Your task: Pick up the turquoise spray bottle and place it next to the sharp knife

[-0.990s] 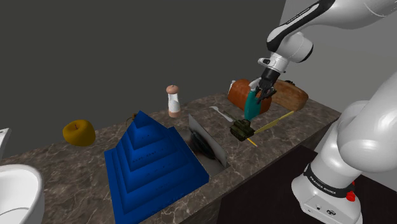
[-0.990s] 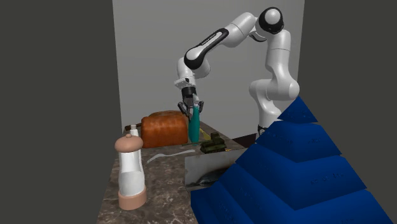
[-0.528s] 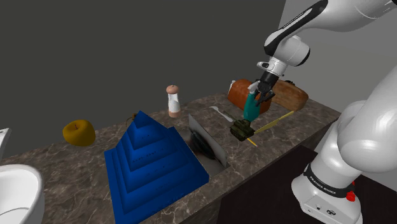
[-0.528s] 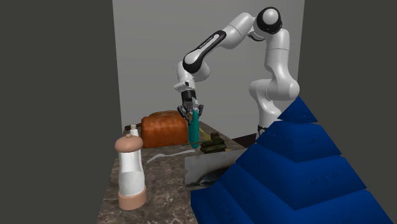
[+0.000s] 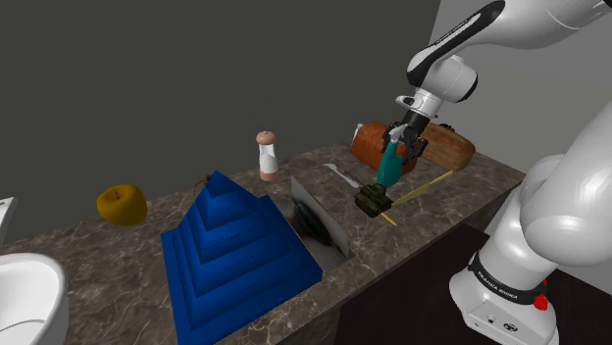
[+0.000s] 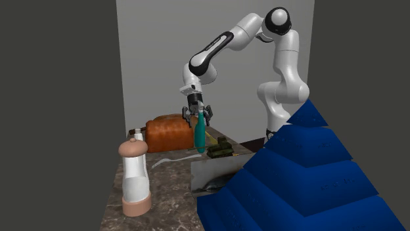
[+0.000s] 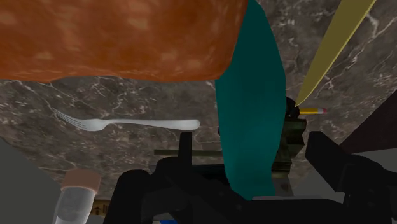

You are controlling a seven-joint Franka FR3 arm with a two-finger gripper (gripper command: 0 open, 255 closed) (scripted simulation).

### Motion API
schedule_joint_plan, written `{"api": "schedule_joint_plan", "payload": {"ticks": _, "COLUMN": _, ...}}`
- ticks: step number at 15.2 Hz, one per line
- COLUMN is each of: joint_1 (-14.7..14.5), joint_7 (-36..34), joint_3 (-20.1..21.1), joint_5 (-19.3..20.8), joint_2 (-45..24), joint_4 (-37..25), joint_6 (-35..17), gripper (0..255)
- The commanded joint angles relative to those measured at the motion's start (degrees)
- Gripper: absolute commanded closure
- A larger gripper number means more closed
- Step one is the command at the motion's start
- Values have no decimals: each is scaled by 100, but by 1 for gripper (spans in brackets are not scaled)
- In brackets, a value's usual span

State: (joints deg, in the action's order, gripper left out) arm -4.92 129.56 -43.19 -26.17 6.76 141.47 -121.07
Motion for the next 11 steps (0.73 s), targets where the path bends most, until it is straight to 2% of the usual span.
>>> {"api": "schedule_joint_plan", "payload": {"ticks": 1, "joint_1": -1, "joint_7": -1, "joint_3": 1, "joint_5": 0, "joint_2": -1, "joint_4": 2, "joint_6": -1, "gripper": 0}}
{"api": "schedule_joint_plan", "payload": {"ticks": 2, "joint_1": -2, "joint_7": 8, "joint_3": -2, "joint_5": -7, "joint_2": -11, "joint_4": -4, "joint_6": 1, "gripper": 0}}
{"api": "schedule_joint_plan", "payload": {"ticks": 6, "joint_1": 206, "joint_7": -305, "joint_3": -73, "joint_5": 495, "joint_2": 346, "joint_4": -436, "joint_6": 656, "gripper": 0}}
{"api": "schedule_joint_plan", "payload": {"ticks": 11, "joint_1": 207, "joint_7": -305, "joint_3": -71, "joint_5": 495, "joint_2": 345, "joint_4": -436, "joint_6": 656, "gripper": 0}}
